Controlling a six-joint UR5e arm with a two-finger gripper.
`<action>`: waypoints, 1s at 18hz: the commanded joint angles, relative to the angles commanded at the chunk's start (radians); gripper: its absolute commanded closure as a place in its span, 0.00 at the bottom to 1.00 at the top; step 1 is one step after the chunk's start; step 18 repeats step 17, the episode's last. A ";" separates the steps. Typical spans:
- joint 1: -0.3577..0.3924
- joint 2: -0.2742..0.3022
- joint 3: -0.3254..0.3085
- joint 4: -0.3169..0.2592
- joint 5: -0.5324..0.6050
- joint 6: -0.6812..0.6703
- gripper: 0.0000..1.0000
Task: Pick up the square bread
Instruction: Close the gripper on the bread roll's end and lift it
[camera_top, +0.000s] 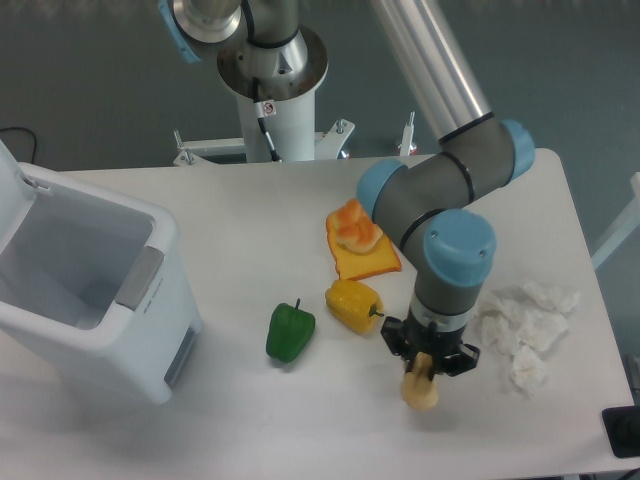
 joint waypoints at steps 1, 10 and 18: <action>0.011 0.011 -0.005 0.000 0.005 -0.001 0.71; 0.028 0.023 0.048 -0.005 0.051 0.075 0.66; 0.025 0.035 0.043 -0.009 0.089 0.101 0.59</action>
